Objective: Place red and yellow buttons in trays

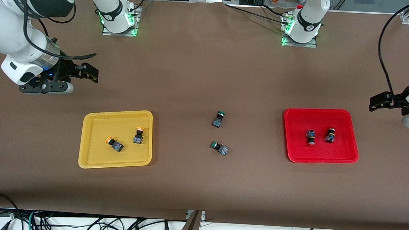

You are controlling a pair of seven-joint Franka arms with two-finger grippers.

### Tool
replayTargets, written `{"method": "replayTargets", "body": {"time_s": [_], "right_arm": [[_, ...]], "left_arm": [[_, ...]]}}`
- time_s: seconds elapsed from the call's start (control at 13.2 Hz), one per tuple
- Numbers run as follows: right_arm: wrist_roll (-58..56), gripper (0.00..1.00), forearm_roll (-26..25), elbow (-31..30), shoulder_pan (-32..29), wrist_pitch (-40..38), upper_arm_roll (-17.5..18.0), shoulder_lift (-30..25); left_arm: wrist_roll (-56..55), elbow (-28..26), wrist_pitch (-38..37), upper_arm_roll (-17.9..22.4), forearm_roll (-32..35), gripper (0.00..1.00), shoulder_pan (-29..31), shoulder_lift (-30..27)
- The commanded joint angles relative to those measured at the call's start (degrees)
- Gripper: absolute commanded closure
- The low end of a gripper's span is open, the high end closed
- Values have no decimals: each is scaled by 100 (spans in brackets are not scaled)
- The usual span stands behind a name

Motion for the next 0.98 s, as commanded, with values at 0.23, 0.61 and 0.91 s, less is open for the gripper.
{"method": "replayTargets", "body": {"time_s": [0.23,0.61,0.91], "right_arm": [[19,0,-115,26,-265,52,296,-125],[54,0,-511,324,-238,-70,313,-46],[1,0,-624,352,-247,-71,322,-11]], "left_arm": [[-201,-1531,460,667,-339,0,-762,-1311],[-227,-1452,407,101,-331,0,-328,-1275],[-218,-1443,284,110,-357,0,-284,-1240]]}}
